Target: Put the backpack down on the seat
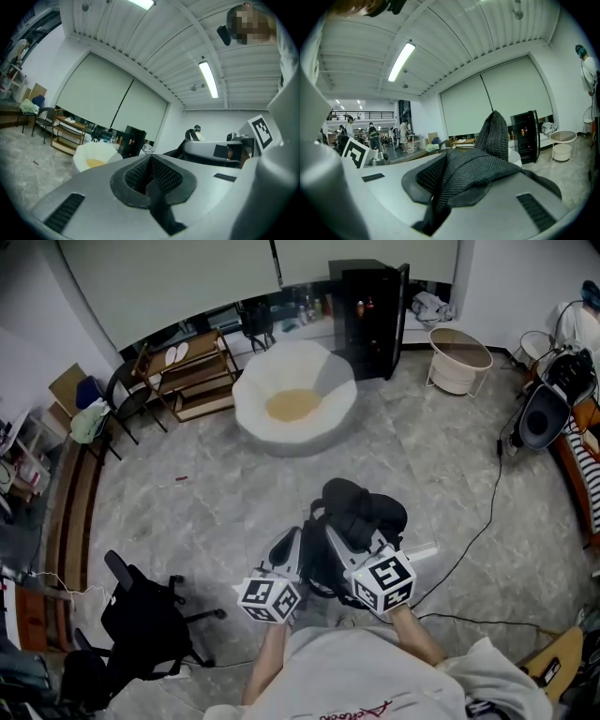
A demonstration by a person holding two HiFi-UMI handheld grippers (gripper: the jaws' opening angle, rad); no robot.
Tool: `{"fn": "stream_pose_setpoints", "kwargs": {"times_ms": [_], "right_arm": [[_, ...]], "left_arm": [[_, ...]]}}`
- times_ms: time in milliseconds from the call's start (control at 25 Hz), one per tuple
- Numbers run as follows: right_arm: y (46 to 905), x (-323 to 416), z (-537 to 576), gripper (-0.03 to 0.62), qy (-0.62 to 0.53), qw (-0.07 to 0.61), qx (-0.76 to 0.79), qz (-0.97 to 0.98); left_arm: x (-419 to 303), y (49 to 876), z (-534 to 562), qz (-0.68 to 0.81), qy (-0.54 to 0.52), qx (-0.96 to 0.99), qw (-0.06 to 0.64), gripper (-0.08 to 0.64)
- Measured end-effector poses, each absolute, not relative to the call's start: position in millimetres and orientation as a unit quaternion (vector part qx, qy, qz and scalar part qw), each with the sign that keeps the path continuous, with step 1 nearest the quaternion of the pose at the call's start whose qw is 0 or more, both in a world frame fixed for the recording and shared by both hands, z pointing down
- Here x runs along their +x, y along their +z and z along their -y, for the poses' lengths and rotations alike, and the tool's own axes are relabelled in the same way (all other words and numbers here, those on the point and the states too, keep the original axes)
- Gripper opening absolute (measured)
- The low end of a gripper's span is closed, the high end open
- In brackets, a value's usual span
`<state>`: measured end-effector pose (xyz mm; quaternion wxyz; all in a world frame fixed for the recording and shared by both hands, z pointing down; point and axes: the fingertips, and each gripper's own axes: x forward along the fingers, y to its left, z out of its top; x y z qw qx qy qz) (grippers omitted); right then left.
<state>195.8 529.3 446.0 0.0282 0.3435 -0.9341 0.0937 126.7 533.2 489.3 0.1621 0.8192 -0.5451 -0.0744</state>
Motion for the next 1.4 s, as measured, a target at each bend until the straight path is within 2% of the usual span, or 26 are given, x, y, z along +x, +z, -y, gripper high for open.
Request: {"fn": "stream_pose_setpoints", "kwargs": {"times_ms": [400,880,1400], "right_arm": [[454,181,-468,0.048,0.106,0.030,0.366,0.924],[422,112,-372,0.047,0.094,0.020,0.398,0.912],[424,26,-326,0.046,0.088,0.027,0.382,0.919]], "left_arm": [[121,488,-461,0.516,-0.068,0.838,0.165,0.031],[49,456,-368,0.494,-0.082,0.851,0.156,0.031],[-40,462,-336,0.512,-0.078,0.842,0.151,0.031]]}}
